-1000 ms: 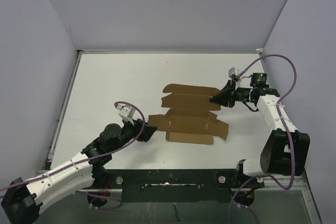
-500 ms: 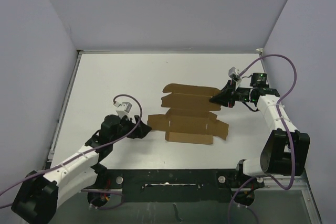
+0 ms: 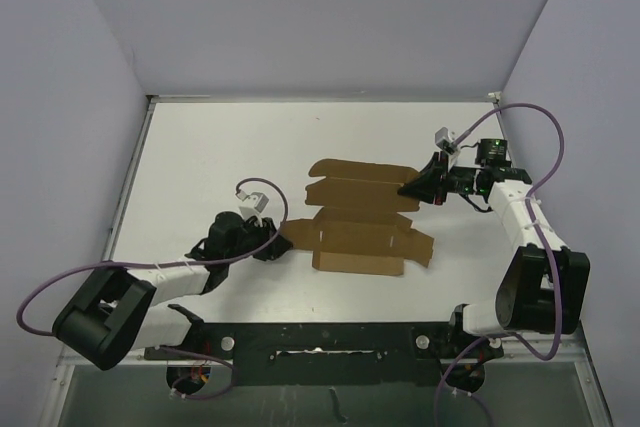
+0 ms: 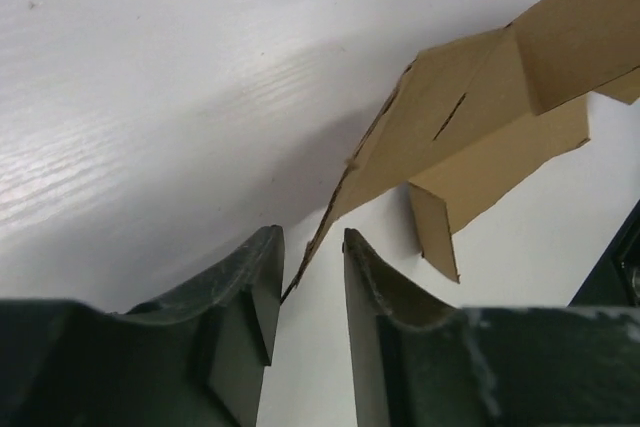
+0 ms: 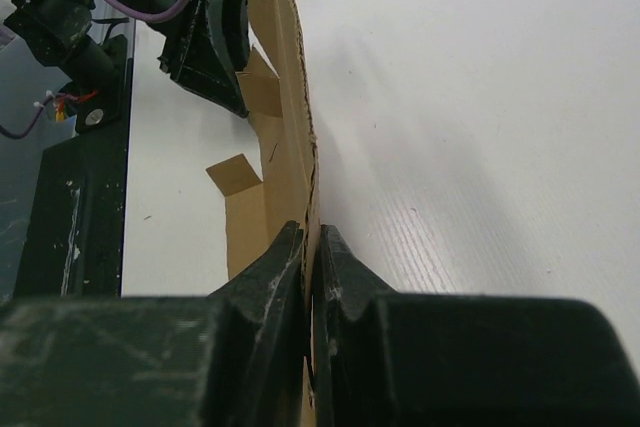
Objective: Fold the paper box
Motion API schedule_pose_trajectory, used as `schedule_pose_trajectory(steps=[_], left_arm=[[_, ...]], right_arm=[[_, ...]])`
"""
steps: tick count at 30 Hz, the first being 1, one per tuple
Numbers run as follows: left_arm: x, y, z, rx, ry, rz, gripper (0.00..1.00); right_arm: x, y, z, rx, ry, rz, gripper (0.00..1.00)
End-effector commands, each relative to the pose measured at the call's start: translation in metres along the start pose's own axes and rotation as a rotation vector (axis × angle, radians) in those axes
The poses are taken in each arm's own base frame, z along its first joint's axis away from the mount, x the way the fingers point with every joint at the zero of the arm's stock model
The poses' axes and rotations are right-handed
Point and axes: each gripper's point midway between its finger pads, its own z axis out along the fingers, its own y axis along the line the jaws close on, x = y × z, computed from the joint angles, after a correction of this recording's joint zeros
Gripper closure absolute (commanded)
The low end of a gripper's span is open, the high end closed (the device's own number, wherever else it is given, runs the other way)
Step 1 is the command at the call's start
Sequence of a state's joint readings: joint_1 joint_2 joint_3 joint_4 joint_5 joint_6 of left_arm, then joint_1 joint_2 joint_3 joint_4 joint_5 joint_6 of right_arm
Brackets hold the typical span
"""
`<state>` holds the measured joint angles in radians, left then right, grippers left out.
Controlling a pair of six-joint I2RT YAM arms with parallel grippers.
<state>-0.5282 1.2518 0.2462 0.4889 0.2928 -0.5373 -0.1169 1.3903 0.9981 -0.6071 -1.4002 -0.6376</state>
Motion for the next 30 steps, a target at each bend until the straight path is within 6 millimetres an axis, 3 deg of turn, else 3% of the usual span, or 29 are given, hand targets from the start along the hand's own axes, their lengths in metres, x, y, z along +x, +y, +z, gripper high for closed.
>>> schedule_pose_trajectory(steps=[1,5,15,23,30], left_arm=[[-0.052,-0.035,0.007,0.156,-0.166,0.142,0.76],[-0.058,-0.039,0.005,0.193,-0.218,0.259,1.0],[-0.087,-0.043,-0.008,0.187,-0.407,0.588,1.0],[-0.091,-0.023,-0.005,0.094,-0.456,0.667,1.0],[-0.082,-0.009,0.002,0.056,-0.43,0.652,1.0]], right_arm=[[-0.012,0.002,0.003,-0.045,-0.038,-0.013,1.0],[-0.014,0.002,0.003,-0.048,-0.041,-0.004,1.0],[-0.03,0.005,0.004,-0.107,-0.093,0.196,1.0],[-0.021,0.005,0.014,-0.18,-0.079,0.325,1.0],[-0.002,-0.003,0.027,-0.176,-0.044,0.37,1.0]])
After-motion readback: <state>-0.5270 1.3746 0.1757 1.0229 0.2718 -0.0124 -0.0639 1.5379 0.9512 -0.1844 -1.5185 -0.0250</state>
